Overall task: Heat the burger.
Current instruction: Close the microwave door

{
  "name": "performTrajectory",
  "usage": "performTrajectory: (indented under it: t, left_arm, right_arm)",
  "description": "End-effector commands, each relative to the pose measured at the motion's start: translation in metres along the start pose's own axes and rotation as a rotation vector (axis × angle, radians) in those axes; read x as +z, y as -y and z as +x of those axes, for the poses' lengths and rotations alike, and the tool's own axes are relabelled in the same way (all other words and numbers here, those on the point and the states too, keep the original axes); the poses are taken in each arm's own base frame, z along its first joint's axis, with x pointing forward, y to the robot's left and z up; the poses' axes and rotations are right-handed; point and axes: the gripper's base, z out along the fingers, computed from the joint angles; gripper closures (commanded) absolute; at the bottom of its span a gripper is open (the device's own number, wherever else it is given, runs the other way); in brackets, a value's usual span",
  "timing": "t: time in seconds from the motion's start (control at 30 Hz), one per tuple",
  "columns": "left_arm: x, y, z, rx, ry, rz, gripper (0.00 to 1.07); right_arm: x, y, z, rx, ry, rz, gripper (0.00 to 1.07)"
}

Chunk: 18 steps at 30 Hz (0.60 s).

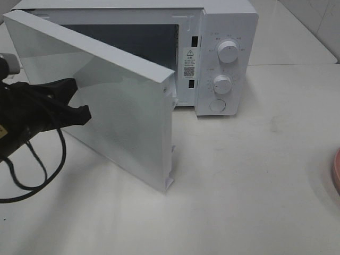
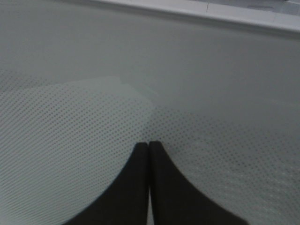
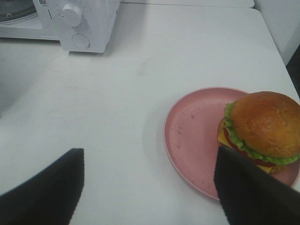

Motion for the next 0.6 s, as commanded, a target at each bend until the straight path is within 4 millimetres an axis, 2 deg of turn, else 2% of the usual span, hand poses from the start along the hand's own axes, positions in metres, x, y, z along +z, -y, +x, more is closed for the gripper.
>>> performTrajectory:
  t: [0.03, 0.2, 0.27, 0.3, 0.37, 0.47, 0.5, 0.57, 0.6]
  left_arm:
    - [0.010, 0.007, -0.004, -0.014, 0.032, -0.005, 1.07]
    - [0.029, 0.018, -0.004, -0.023, 0.044, -0.019, 1.07]
    - [0.043, 0.025, -0.005, 0.003, 0.033, -0.042, 1.07]
    - [0.043, 0.025, -0.005, 0.003, 0.033, -0.042, 1.07]
    - [0.062, 0.033, -0.007, 0.024, 0.004, -0.071, 1.07]
    - [0.066, 0.034, -0.008, 0.022, -0.001, -0.077, 1.07]
    - [0.076, 0.036, -0.010, 0.010, -0.006, -0.092, 1.07]
    - [0.081, 0.037, -0.011, 0.003, -0.009, -0.095, 1.07]
    - [0.090, 0.039, -0.013, -0.012, -0.008, -0.104, 1.07]
  right_arm:
    - [-0.003, 0.000, 0.001, 0.003, 0.032, 0.002, 0.32]
    - [-0.003, 0.000, 0.001, 0.003, 0.032, 0.002, 0.32]
    - [-0.003, 0.000, 0.001, 0.003, 0.032, 0.002, 0.32]
    - [-0.003, 0.000, 0.001, 0.003, 0.032, 0.002, 0.32]
    - [-0.003, 0.000, 0.001, 0.003, 0.032, 0.002, 0.32]
    - [-0.003, 0.000, 0.001, 0.003, 0.032, 0.002, 0.32]
    - [-0.003, 0.000, 0.001, 0.003, 0.032, 0.002, 0.32]
    - [-0.003, 0.000, 0.001, 0.003, 0.032, 0.002, 0.32]
    - [-0.003, 0.000, 0.001, 0.003, 0.032, 0.002, 0.32]
